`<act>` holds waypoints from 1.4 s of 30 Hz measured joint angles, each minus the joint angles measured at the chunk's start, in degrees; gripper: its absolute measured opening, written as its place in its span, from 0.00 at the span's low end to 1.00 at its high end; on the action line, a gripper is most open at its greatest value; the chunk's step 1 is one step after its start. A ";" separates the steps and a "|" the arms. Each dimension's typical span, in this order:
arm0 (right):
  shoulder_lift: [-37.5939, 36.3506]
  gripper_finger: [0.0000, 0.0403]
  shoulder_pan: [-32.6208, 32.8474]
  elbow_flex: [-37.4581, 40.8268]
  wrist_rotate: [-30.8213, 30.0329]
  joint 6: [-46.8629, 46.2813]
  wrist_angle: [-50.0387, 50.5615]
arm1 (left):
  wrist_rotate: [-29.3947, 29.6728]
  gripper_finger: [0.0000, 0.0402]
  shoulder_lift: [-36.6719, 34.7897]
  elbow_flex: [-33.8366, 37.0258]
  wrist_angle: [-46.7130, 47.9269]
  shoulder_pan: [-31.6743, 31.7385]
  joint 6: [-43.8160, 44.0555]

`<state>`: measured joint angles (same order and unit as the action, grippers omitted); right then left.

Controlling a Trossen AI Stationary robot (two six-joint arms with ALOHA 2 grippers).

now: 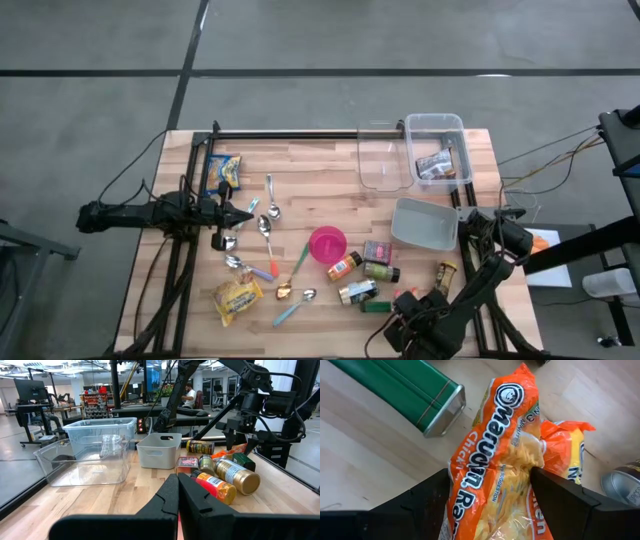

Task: Pick & Place Food Item
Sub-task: Put the orange noodle pack into the white bin

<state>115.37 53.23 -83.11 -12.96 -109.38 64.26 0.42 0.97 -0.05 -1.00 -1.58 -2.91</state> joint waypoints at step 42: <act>-0.48 0.03 0.00 -2.58 4.64 0.90 4.61 | 0.00 0.00 0.02 -0.02 -0.01 -0.02 0.01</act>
<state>114.89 53.23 -85.69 -8.32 -108.49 68.87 0.42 0.99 -0.08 -1.01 -1.60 -2.90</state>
